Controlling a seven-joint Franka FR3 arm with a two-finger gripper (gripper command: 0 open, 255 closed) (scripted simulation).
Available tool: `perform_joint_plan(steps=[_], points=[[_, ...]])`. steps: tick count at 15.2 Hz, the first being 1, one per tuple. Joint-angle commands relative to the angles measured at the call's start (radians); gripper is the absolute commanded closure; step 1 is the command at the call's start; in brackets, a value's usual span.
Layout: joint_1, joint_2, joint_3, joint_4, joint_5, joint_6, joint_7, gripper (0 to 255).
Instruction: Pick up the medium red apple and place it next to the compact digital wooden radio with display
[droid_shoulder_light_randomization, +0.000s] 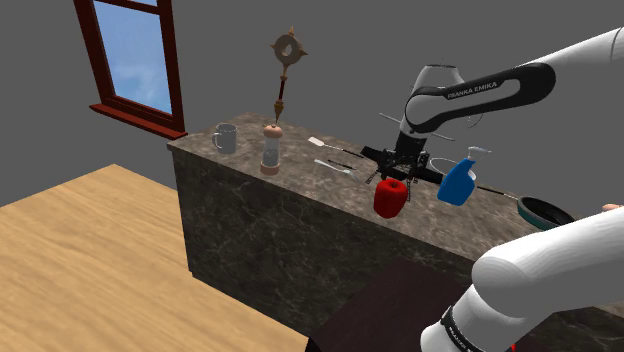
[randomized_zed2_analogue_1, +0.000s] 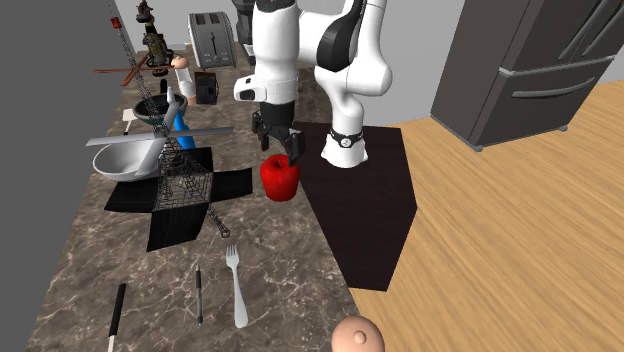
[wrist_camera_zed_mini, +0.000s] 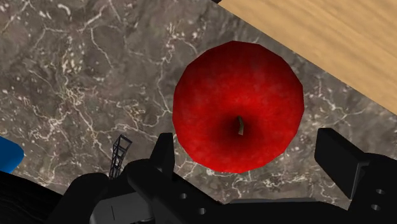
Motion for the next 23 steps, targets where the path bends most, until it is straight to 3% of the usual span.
perform_joint_plan(steps=[1,3,4,13,23], points=[[0.0,0.001,0.0,0.0,0.0,0.002,0.0,0],[0.0,0.001,0.0,0.0,0.0,0.002,0.0,0],[0.0,0.001,0.0,0.0,0.0,0.001,0.0,255],[0.0,0.001,0.0,0.0,0.0,0.002,0.0,255],[0.003,-0.047,0.006,0.1,0.008,-0.147,-0.008,255]])
